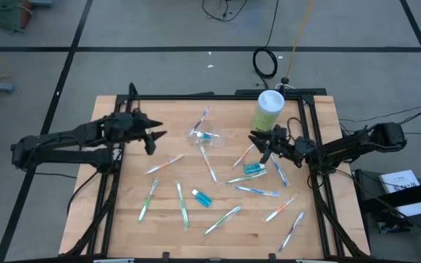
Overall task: Pick & Place toothbrushing station
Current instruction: Put the orange toothbrush into the transparent organizer
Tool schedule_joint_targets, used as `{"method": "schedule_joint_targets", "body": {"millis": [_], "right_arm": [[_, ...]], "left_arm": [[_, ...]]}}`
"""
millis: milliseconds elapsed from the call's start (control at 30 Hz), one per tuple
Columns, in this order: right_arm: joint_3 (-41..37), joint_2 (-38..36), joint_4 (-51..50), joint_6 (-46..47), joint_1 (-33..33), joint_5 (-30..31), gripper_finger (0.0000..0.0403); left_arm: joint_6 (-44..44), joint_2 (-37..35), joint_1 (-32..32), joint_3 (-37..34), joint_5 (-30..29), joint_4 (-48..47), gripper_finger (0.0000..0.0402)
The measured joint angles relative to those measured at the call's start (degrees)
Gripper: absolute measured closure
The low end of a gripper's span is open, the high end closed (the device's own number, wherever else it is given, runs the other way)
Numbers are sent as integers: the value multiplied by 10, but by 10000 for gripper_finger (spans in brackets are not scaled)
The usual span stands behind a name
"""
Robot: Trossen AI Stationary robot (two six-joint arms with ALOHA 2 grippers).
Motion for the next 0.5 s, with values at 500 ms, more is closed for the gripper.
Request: {"method": "schedule_joint_targets", "body": {"millis": [500], "right_arm": [[245, 149, -401, 205, 10, 5, 289]], "left_arm": [[31, 16, 15, 0, 0, 7, 206]]}}
